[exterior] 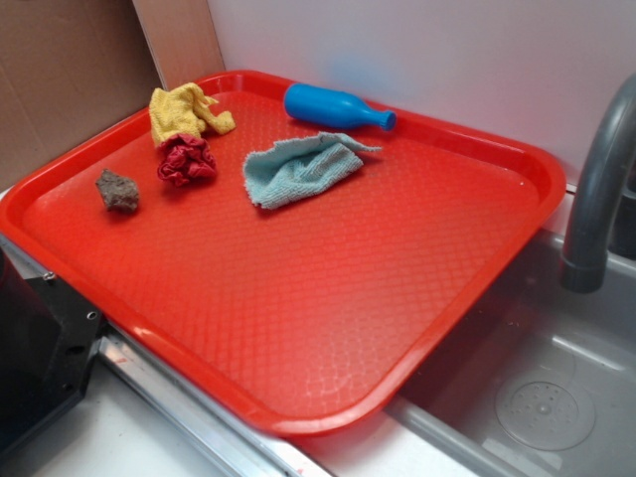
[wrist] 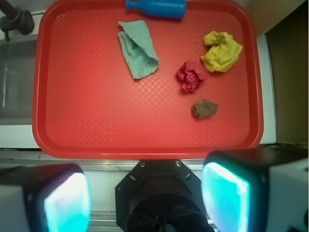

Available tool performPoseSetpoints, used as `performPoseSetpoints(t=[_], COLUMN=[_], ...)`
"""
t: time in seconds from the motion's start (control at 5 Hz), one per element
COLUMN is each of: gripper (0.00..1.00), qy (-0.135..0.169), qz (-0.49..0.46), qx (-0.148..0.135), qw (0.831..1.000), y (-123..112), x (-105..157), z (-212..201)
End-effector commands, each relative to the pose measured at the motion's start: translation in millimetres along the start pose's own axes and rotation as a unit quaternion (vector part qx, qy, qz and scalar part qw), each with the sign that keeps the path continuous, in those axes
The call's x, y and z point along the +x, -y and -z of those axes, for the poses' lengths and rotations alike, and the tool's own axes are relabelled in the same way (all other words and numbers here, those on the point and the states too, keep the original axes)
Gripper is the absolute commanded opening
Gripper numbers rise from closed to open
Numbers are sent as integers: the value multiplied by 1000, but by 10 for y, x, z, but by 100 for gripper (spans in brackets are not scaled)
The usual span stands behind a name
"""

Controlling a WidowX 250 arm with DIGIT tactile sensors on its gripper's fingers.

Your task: Grab the yellow cloth.

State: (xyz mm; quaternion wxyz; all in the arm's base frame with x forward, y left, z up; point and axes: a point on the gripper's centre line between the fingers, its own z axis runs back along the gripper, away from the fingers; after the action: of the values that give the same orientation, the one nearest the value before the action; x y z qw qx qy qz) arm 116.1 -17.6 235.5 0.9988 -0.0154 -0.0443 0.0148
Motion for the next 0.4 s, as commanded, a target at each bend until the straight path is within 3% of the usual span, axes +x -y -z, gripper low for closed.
performPoseSetpoints(t=[0.0,0.2], gripper=[100,100], qy=[0,5], qz=[0,-93], qx=[0,-18], qw=[1000,995], y=[0,-160], x=[0,88], z=[0,-9])
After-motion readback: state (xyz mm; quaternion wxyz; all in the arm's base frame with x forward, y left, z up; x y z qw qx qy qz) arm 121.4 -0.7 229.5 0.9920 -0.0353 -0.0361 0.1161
